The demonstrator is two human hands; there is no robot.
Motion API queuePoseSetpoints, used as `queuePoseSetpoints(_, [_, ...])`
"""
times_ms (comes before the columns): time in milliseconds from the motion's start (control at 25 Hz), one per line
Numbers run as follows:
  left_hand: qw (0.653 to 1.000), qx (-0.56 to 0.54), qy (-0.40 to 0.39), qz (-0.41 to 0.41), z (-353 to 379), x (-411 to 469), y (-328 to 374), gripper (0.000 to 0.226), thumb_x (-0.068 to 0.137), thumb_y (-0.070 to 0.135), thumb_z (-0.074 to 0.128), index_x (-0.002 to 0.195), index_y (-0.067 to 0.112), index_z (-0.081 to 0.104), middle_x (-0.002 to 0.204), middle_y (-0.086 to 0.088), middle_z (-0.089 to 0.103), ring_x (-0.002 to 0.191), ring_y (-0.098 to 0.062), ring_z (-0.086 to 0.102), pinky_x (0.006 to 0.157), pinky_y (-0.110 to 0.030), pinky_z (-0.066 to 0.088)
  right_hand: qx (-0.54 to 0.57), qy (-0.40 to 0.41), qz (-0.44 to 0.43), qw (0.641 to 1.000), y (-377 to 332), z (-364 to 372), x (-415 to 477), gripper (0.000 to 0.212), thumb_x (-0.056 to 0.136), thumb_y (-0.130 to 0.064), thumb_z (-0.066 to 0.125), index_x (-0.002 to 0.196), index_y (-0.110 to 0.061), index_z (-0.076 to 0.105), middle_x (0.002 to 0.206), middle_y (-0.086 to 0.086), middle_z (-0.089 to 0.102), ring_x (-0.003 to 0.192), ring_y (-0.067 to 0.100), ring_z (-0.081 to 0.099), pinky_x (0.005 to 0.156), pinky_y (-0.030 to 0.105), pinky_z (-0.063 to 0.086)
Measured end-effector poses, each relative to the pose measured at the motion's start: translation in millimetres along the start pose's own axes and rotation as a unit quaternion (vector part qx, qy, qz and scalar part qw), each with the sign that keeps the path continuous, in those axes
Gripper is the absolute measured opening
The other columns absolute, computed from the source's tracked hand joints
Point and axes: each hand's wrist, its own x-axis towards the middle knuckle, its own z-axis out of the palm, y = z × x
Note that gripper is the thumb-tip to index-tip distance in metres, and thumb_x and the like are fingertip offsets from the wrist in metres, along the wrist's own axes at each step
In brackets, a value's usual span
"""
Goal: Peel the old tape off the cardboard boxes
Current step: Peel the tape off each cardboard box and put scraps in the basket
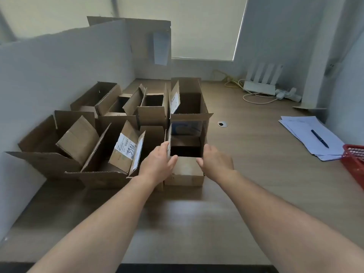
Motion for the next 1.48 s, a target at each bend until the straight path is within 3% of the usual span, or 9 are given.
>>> queuePoseSetpoints(120, [1.0, -0.024, -0.013, 0.003, 3.2, 3.6, -3.1, 0.06, 0.097, 0.038, 0.049, 0.149, 0.016, 0.027, 0.142, -0.007, 0.047, 0.128, -0.022, 0.046, 0.102, -0.041, 0.044, 0.025, -0.004, 0.06, 0.998, 3.1, 3.5, 7.6, 0.024, 0.095, -0.022, 0.045, 0.116, -0.01, 0.042, 0.118, 0.009, 0.054, 0.101, 0.032, 0.057, 0.066, 0.032, 0.033])
queuePoseSetpoints(280, [1.0, 0.012, -0.02, -0.008, 6.9, 5.7, -0.5, 0.055, 0.098, 0.036, 0.046, 0.147, 0.015, 0.032, 0.14, -0.007, 0.048, 0.129, -0.021, 0.044, 0.104, -0.041, 0.041, 0.039, -0.077, 0.119, 0.989, 15.0, 10.4, 13.2, 0.03, 0.09, -0.007, 0.042, 0.119, -0.01, 0.045, 0.118, 0.012, 0.059, 0.107, 0.032, 0.056, 0.071, 0.031, 0.035])
queuePoseSetpoints(560, [0.997, 0.028, 0.061, -0.03, 24.3, 10.2, 36.4, 0.053, 0.099, 0.035, 0.045, 0.145, 0.013, 0.035, 0.143, -0.008, 0.042, 0.132, -0.024, 0.038, 0.106, -0.039, 0.034, 0.02, -0.063, 0.136, 0.988, 87.8, 5.5, 16.4, 0.033, 0.086, -0.006, 0.036, 0.116, -0.02, 0.04, 0.104, 0.009, 0.058, 0.088, 0.029, 0.049, 0.068, 0.033, 0.033])
queuePoseSetpoints(840, [0.997, 0.028, 0.008, -0.069, 77.9, 19.3, 97.3, 0.054, 0.099, 0.04, 0.044, 0.147, 0.018, 0.032, 0.146, -0.005, 0.042, 0.133, -0.022, 0.04, 0.105, -0.04, 0.037, -0.009, -0.033, 0.143, 0.989, 176.9, -5.9, 13.8, 0.034, 0.09, -0.007, 0.036, 0.119, -0.019, 0.048, 0.121, 0.013, 0.051, 0.113, 0.03, 0.045, 0.085, 0.035, 0.036])
queuePoseSetpoints(960, [0.994, 0.027, -0.051, -0.097, 101.7, 18.3, 114.6, 0.055, 0.099, 0.044, 0.042, 0.147, 0.019, 0.033, 0.145, -0.005, 0.045, 0.13, -0.023, 0.044, 0.102, -0.04, 0.04, 0.022, -0.012, 0.179, 0.984, 196.0, -7.3, 7.8, 0.035, 0.091, -0.024, 0.051, 0.123, -0.013, 0.041, 0.124, 0.014, 0.045, 0.113, 0.029, 0.046, 0.082, 0.036, 0.039])
queuePoseSetpoints(1080, [0.986, 0.009, -0.078, -0.15, 120.0, 11.6, 121.8, 0.057, 0.098, 0.046, 0.042, 0.147, 0.018, 0.032, 0.145, -0.008, 0.045, 0.13, -0.026, 0.045, 0.102, -0.04, 0.041, 0.07, -0.011, 0.228, 0.971, 198.6, -3.1, -4.2, 0.063, 0.084, -0.055, 0.058, 0.12, -0.007, 0.039, 0.12, 0.012, 0.047, 0.107, 0.028, 0.053, 0.07, 0.033, 0.037])
queuePoseSetpoints(1200, [0.978, 0.007, -0.085, -0.191, 133.7, 4.7, 128.5, 0.06, 0.097, 0.043, 0.046, 0.148, 0.016, 0.03, 0.148, -0.009, 0.041, 0.132, -0.027, 0.042, 0.102, -0.04, 0.039, 0.134, -0.027, 0.28, 0.95, 198.3, 0.1, -15.6, 0.076, 0.076, -0.067, 0.06, 0.118, -0.007, 0.04, 0.115, 0.011, 0.051, 0.101, 0.028, 0.059, 0.067, 0.032, 0.035])
queuePoseSetpoints(1360, [0.981, 0.012, -0.07, -0.178, 137.8, -6.4, 136.8, 0.063, 0.096, 0.044, 0.048, 0.149, 0.017, 0.028, 0.149, -0.007, 0.039, 0.134, -0.025, 0.039, 0.102, -0.04, 0.038, 0.159, -0.167, 0.285, 0.93, 193.5, -3.2, -22.2, 0.076, 0.067, -0.073, 0.061, 0.116, -0.015, 0.055, 0.104, 0.002, 0.059, 0.088, 0.023, 0.055, 0.058, 0.028, 0.034])
queuePoseSetpoints(1480, [0.991, 0.041, -0.02, -0.128, 142.3, -30.6, 142.5, 0.062, 0.096, 0.05, 0.043, 0.149, 0.019, 0.029, 0.149, -0.002, 0.038, 0.135, -0.021, 0.036, 0.104, -0.036, 0.035, 0.127, -0.223, 0.276, 0.926, 183.5, -2.6, -24.7, 0.081, 0.062, -0.075, 0.065, 0.119, -0.017, 0.055, 0.111, 0.002, 0.06, 0.093, 0.022, 0.057, 0.052, 0.027, 0.033])
